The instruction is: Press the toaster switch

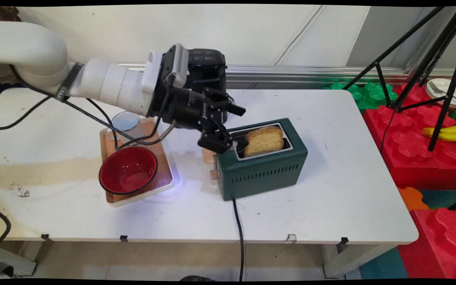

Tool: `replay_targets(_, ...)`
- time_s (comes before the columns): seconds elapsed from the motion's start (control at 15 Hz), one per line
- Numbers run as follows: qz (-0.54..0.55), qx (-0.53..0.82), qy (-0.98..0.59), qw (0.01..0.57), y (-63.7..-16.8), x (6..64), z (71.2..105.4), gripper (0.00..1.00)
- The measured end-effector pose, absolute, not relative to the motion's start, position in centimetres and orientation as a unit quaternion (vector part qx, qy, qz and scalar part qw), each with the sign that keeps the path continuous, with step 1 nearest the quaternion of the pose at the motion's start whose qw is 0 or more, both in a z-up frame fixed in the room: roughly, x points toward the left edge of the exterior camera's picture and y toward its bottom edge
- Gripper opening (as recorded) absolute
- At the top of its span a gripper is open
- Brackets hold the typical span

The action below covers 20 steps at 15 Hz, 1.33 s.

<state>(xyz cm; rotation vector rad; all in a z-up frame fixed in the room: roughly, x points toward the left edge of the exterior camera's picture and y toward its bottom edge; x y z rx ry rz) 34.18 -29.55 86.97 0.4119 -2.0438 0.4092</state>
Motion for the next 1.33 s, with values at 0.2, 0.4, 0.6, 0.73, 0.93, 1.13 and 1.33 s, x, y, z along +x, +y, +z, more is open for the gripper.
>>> replay_targets(0.2, 0.17, 0.165, -0.84, 0.488, -29.1, 34.8, 87.9, 1.0)
replay_targets(0.4, 0.171, 0.163, -0.841, 0.486, -28.6, 35.6, 88.5, 1.0)
replay_targets(0.6, 0.17, 0.161, -0.844, 0.482, -27.9, 36.6, 89.0, 1.0)
replay_targets(0.73, 0.17, 0.16, -0.848, 0.477, -27.4, 37.5, 89.1, 1.0)
replay_targets(0.93, 0.167, 0.158, -0.854, 0.467, -26.6, 38.9, 89.1, 1.0)
replay_targets(1.13, 0.163, 0.16, -0.858, 0.46, -25.9, 40.0, 89.1, 1.0)
replay_targets(1.33, 0.159, 0.169, -0.86, 0.455, -25.2, 41.3, 89.0, 1.0)
